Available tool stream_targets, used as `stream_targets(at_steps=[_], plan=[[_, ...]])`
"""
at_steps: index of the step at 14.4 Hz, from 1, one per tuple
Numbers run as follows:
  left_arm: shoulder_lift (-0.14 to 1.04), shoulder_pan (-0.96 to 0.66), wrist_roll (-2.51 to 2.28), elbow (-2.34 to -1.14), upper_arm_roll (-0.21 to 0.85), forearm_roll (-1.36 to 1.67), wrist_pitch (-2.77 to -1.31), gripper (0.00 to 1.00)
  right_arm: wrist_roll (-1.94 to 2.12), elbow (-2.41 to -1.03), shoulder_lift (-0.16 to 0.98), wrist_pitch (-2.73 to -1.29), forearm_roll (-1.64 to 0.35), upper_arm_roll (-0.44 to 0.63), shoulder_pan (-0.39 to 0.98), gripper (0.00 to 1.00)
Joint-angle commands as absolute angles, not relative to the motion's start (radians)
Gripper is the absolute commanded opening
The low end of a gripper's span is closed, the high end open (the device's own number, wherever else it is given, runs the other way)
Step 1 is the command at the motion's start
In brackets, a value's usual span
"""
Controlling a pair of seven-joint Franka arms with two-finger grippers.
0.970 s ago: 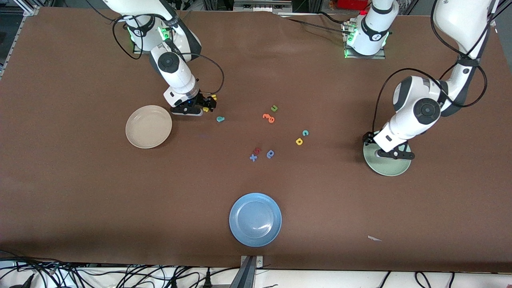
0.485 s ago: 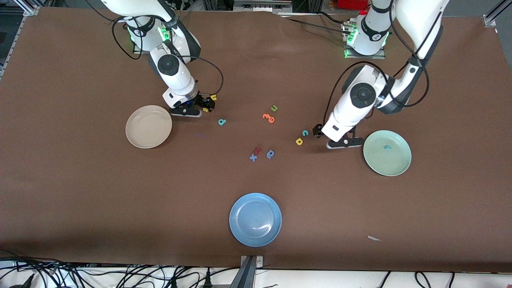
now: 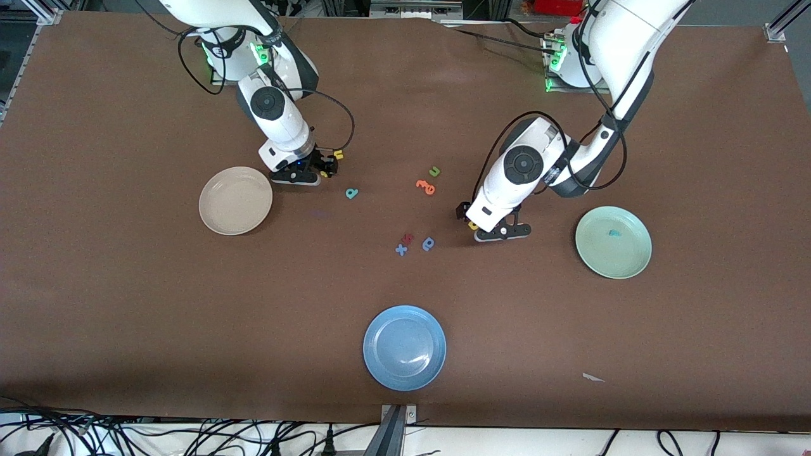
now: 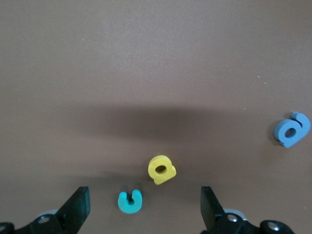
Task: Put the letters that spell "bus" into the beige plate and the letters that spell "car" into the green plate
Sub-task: 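Grasp the yellow s with the right gripper while the left gripper returns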
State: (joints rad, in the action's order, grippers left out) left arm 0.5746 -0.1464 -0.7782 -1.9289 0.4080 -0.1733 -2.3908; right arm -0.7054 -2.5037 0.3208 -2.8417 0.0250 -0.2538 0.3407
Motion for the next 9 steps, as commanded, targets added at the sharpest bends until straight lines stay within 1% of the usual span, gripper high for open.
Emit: stream_targets(at_steps=[1,5,6,9], plan=[[0.637,-0.172,-0.801,-1.855,0.397,-0.210,-2.346,1.00,-0.715,-2.513,0.330,-2.856,0.046,-0.256,0.336,0.33],[0.670,-0.195,-0.822,-1.813,0.396,-0.212,-2.315,1.00,-0.715,-2.513,0.328,-2.856,0.048,-0.258,0.336,0.01],[0.673,-0.202,-0.824,-1.807,0.396,-0.212,-2.313,0.99,-0.713,-2.513,0.325,-2.853,0.048,-0.258,0.336,0.00],[0.686,-0.202,-0.824,-1.807,0.396,-0.210,-2.315,0.93,-0.712,-2.510,0.313,-2.846,0.048,-0.258,0.334,0.00]])
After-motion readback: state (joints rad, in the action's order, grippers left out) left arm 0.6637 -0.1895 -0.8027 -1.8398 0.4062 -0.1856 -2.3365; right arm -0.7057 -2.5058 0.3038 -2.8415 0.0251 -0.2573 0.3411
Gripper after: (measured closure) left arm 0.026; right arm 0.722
